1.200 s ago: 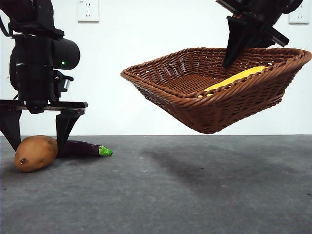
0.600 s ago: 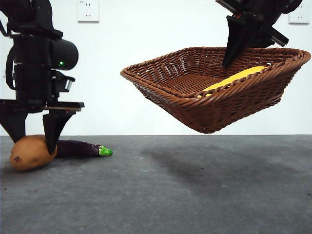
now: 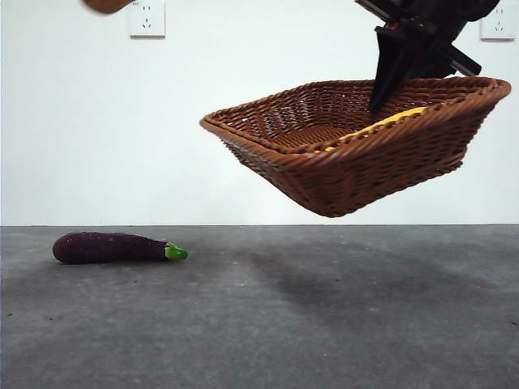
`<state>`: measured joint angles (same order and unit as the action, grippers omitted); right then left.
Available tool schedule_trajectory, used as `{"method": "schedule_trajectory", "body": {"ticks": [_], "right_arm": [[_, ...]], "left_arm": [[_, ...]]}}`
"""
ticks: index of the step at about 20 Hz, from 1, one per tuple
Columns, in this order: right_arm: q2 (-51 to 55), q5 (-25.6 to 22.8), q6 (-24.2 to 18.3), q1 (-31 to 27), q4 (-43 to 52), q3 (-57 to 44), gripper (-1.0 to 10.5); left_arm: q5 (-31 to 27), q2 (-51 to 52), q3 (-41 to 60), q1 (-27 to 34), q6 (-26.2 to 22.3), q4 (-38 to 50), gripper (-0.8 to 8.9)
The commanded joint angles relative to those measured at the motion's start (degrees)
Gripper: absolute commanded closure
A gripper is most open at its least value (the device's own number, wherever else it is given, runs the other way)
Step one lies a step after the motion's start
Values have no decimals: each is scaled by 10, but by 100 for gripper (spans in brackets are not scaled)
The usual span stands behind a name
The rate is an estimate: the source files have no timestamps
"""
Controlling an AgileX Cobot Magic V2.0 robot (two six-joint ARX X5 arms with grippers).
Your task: Help me put the vegetables on the table into the basket
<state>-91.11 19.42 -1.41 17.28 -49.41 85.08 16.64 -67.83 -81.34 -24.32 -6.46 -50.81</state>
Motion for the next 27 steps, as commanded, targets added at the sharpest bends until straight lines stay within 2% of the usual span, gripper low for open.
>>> {"method": "schedule_trajectory", "body": {"ticks": [1,4,6,13,18,19,21,22,27], "right_arm": [[2,8,25,16,10,3,959],[2,7,31,40,10,3,959],[2,7,40,49,10,3,959],[2,7,40,53,10,3,959],[2,7,37,53,13,3,959],[2,7,37,53,13,3,959],[2,8,37,53,13,3,959],[2,8,37,53,13,3,959],[2,7,35,53,4,3,959]], "left_arm": [[0,-20,2,-79,-13,15,821],[-41,-69,2,-164,-35,40,821],[-62,-117,2,-189,-49,45,821],[-57,-246,2,-189,-104,72,821],[-47,-268,2,-189,-85,78,797],[-42,-266,2,-187,-83,83,711],[-42,-263,2,-187,-78,89,405],[-42,-262,2,-187,-75,88,341],[-42,-250,2,-187,-75,85,342]]}}
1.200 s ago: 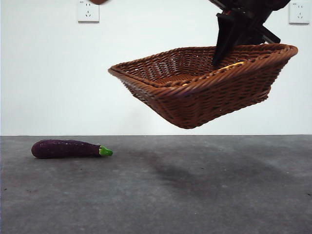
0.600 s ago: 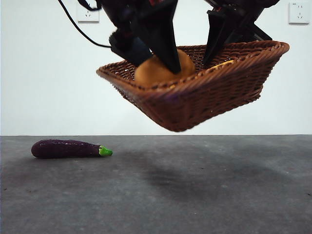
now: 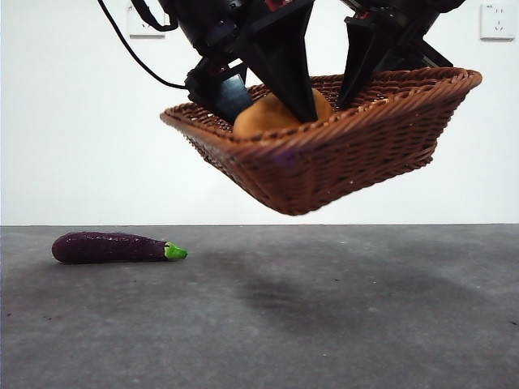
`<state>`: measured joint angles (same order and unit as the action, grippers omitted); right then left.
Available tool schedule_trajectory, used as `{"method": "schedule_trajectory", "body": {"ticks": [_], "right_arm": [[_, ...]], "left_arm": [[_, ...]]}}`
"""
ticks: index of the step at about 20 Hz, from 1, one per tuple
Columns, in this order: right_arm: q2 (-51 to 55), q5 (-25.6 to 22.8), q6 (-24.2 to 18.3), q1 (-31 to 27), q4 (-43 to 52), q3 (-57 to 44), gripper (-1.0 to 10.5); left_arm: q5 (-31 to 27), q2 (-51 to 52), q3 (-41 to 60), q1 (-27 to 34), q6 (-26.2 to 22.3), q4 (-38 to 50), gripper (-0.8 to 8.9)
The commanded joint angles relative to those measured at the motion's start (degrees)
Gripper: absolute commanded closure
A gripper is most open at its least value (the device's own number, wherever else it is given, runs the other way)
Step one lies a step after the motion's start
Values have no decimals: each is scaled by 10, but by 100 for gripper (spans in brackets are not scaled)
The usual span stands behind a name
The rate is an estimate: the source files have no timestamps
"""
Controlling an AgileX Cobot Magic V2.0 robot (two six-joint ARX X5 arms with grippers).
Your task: Help me put the vegetables on the table into the basket
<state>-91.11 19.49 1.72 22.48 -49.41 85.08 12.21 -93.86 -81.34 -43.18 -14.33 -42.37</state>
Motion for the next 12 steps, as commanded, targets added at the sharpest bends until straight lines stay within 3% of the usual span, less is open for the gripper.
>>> {"method": "schedule_trajectory", "body": {"ticks": [1,5,7,9,12], "right_arm": [[2,7,1,1,4,3,959],[2,7,-5,0,0,3,959],[2,7,-15,0,-9,3,959],[2,7,-20,0,-7,3,959],[2,7,-35,-1,-2,3,959]], "left_arm": [[2,18,2,2,3,0,342],[-10,78,2,17,-17,-8,342],[-57,121,2,45,-53,-24,342],[-90,157,2,92,-85,-39,342],[-94,170,2,198,-127,-74,342]]}}
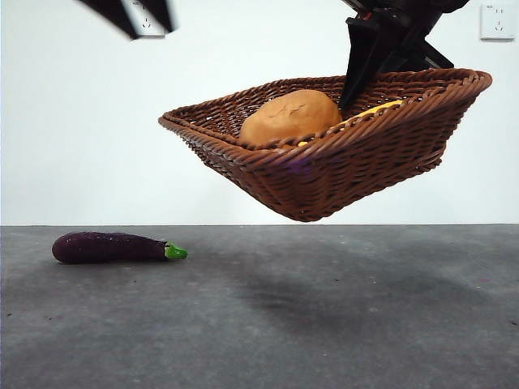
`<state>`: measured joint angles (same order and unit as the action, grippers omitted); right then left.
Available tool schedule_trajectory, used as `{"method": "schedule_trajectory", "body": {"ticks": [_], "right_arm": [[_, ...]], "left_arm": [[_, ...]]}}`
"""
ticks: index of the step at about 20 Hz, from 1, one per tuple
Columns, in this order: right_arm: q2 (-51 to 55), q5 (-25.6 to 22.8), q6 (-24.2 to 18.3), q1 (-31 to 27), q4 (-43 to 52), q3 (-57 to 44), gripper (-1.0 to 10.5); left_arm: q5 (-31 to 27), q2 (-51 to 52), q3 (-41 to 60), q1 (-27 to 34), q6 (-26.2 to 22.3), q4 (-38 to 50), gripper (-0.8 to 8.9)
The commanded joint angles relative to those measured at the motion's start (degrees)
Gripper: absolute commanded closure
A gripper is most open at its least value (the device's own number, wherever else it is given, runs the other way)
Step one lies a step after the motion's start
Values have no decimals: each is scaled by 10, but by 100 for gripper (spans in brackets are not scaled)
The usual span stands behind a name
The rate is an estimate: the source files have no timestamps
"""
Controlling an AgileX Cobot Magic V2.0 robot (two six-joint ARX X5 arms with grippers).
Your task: Help me put the vegetables on the table into the basket
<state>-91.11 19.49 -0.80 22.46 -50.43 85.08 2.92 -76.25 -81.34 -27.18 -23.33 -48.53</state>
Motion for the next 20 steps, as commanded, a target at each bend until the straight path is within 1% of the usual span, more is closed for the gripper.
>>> {"method": "schedule_trajectory", "body": {"ticks": [1,3,5,6,8,11,13,17,20], "right_arm": [[2,7,-15,-1,9,3,959],[2,7,-26,-2,9,3,959],[2,30,-30,-14,10,3,959],[2,48,-30,-21,12,3,959],[2,73,-35,-39,14,3,959],[2,79,-40,-64,10,3,959],[2,96,-42,-79,10,3,959],[2,104,-51,-87,9,3,959],[2,106,-56,-87,9,3,959]], "left_arm": [[0,-12,2,70,-58,-17,342],[1,-27,2,114,-94,-7,342],[7,-52,2,149,-133,16,342],[15,-68,2,160,-145,30,342],[35,-111,2,182,-147,58,342],[35,-188,2,194,-172,84,342],[35,-235,2,194,-200,99,342],[32,-304,2,198,-221,135,342],[36,-334,2,203,-223,156,342]]}}
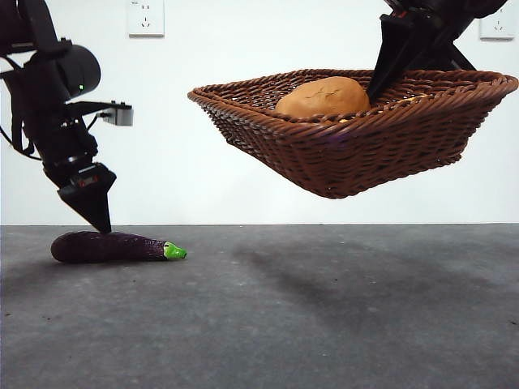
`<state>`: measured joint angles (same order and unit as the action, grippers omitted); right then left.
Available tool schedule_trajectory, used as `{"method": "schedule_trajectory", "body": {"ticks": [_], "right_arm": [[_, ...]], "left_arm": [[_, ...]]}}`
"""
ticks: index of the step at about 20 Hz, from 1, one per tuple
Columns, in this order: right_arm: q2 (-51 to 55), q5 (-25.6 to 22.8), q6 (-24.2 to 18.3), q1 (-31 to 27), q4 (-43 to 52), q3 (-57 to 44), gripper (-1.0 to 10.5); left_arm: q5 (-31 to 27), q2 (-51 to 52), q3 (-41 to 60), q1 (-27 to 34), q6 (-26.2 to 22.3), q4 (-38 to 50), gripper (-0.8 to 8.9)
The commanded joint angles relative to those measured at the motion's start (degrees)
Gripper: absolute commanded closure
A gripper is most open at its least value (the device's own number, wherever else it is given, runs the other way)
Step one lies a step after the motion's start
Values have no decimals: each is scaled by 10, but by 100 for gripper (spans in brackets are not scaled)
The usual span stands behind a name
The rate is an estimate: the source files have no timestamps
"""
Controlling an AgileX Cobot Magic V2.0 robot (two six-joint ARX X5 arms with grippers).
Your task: Help me put the vegetables on the table into the basket
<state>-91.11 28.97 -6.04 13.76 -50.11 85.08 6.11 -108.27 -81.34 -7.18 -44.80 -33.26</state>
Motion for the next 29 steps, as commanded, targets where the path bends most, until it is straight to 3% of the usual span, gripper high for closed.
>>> {"method": "schedule_trajectory", "body": {"ticks": [1,7,8,11,13,14,20,25,29], "right_arm": [[2,11,-3,0,9,3,959],[2,11,-3,0,13,3,959],[2,11,-3,0,13,3,959],[2,11,-3,0,22,3,959],[2,11,-3,0,24,3,959],[2,11,-2,0,24,3,959],[2,11,7,0,17,3,959],[2,11,1,0,-14,3,959],[1,11,-12,1,-40,3,959]], "left_arm": [[5,-23,2,4,-8,4,342],[18,-62,2,13,9,27,349],[18,-62,2,13,14,34,408],[18,-62,2,13,29,42,706],[18,-62,2,13,29,34,735],[18,-62,2,13,31,29,808],[44,-20,2,16,73,-27,819],[80,161,2,24,66,-103,819],[119,322,2,-7,24,-173,819]]}}
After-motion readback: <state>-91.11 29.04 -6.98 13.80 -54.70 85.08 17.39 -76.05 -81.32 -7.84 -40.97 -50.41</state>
